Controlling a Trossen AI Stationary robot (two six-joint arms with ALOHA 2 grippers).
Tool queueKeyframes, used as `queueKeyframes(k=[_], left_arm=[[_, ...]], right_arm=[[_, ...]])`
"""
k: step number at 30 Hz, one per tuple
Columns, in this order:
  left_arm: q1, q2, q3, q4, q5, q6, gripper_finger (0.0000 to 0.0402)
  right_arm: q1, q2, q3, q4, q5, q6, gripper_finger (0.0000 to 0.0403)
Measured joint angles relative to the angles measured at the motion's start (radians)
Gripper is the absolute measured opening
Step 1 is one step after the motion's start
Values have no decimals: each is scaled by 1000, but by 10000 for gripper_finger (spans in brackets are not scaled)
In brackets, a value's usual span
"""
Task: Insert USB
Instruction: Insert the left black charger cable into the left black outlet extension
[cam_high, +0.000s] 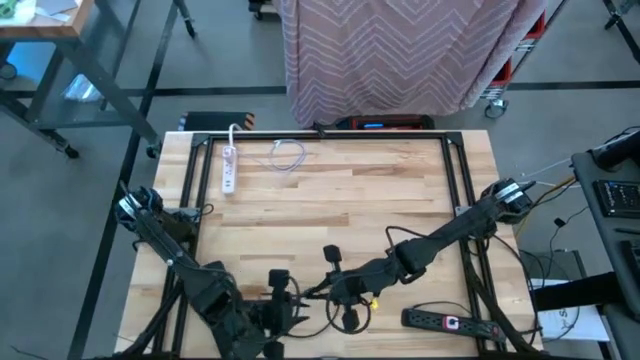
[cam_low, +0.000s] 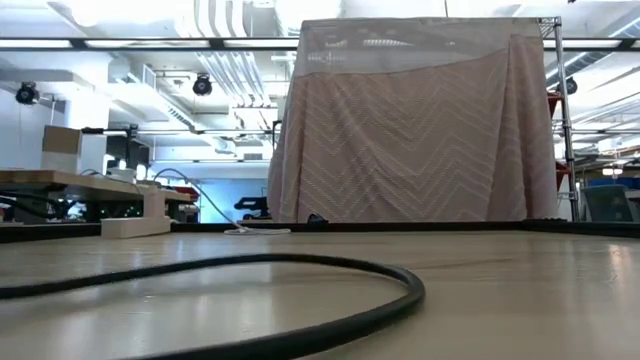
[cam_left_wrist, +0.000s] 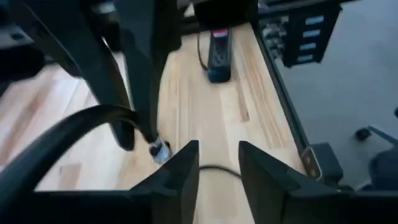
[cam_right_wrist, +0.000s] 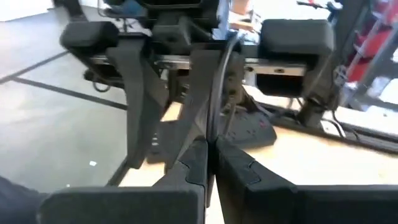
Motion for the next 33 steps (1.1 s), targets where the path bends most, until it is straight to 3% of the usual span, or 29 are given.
queueKeyframes(k=[5, 11, 15, 21, 26, 33], left_arm=[[6, 3, -20, 34, -44, 34, 130], [22, 3, -102, 318, -46, 246, 162], [45, 3, -148, 455, 58, 331, 183], [83, 3, -177, 475, 131, 342, 190], [89, 3, -180, 477, 174, 352, 149], [89, 3, -168, 467, 187, 345, 17]], right_arm=[[-4, 2, 0, 76, -151, -55, 1], [-6, 2, 0, 130, -270, -85, 1], [-6, 2, 0, 162, -310, -88, 0], [-6, 1, 4, 154, -346, -98, 0], [-6, 1, 10, 155, -357, -81, 0], [-25, 1, 13, 125, -363, -35, 0]])
